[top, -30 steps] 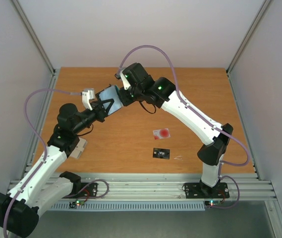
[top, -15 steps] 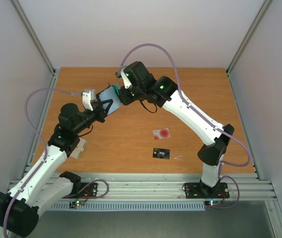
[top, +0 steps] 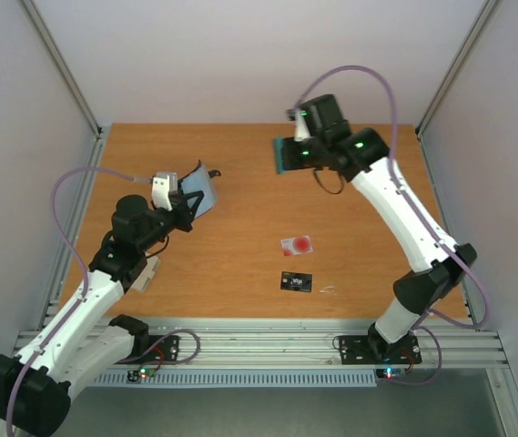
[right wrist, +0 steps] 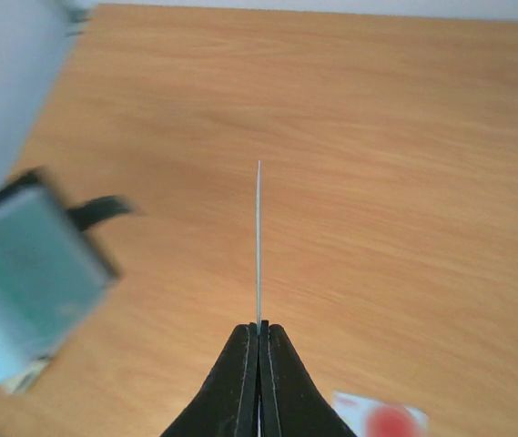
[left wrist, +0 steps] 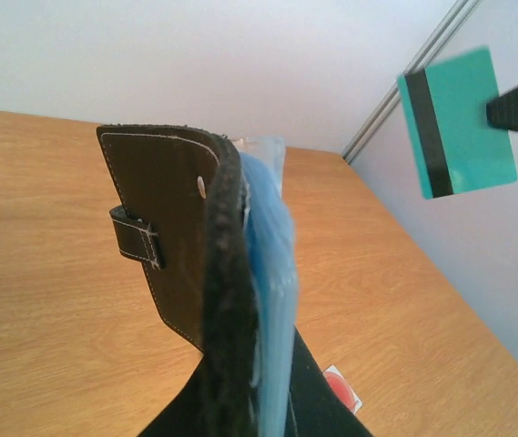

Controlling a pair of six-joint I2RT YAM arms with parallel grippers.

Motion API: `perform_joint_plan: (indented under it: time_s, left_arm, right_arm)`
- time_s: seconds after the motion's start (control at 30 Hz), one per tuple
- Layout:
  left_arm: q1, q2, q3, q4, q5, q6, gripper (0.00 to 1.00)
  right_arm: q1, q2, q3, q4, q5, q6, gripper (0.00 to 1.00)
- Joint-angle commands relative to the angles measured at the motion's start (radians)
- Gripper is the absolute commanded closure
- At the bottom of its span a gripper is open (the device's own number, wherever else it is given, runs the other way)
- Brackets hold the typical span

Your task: Take the credit cards out of the card holder

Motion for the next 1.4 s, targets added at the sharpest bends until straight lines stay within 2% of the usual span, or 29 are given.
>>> perform_joint_plan:
  time_s: [0.0, 0.17, 0.23, 0.27, 0.4, 0.57, 0.7, 0.83, 1.03, 1.37]
  left_arm:
    - [-0.004, -0.038, -0.006, 0.044, -0.031, 0.027, 1.0]
    - [-0.004, -0.041, -0.018, 0.062, -0.033, 0.027, 1.0]
    - [-0.004, -0.038, -0.023, 0.072, -0.032, 0.023, 1.0]
    - [-0.004, -0.039, -0.026, 0.075, -0.031, 0.021, 1.0]
    - [-0.005, -0.048, -0.031, 0.073, -0.03, 0.017, 1.0]
    - [-0.005, -0.065, -0.036, 0.075, -0.032, 0.016, 1.0]
    - [-0.005, -0.084, -0.045, 0.072, -0.04, 0.019, 1.0]
    - [-0.005, -0.097, -0.051, 0.076, -0.046, 0.023, 1.0]
    - [-0.006, -0.12, -0.057, 0.067, -0.052, 0.033, 1.0]
    - [-0.004, -0.124, -0.061, 0.071, -0.061, 0.042, 1.0]
  right_arm:
    - [-0.16, -0.102, -0.098, -0.181, 0.143, 0.117, 0.99]
    - [-0.203, -0.211, -0.228, -0.337, 0.508, 0.319, 0.99]
    - [-0.206, -0.224, -0.236, -0.486, 0.641, 0.549, 0.99]
    - [-0.217, -0.223, -0.232, -0.531, 0.658, 0.603, 0.99]
    - [-0.271, -0.149, -0.172, -0.67, 0.601, 0.73, 0.99]
    - [-0.35, 0.045, -0.044, -0.841, 0.486, 0.845, 0.99]
    - [-0.401, 0.095, -0.125, -0.825, 0.39, 1.002, 0.99]
    - [-0.408, 0.201, -0.124, -0.842, 0.386, 1.121, 0.99]
    - [-0.438, 0.4, -0.144, -0.844, 0.265, 1.158, 0.99]
    - [-0.452, 0.551, -0.126, -0.844, 0.261, 1.211, 0.99]
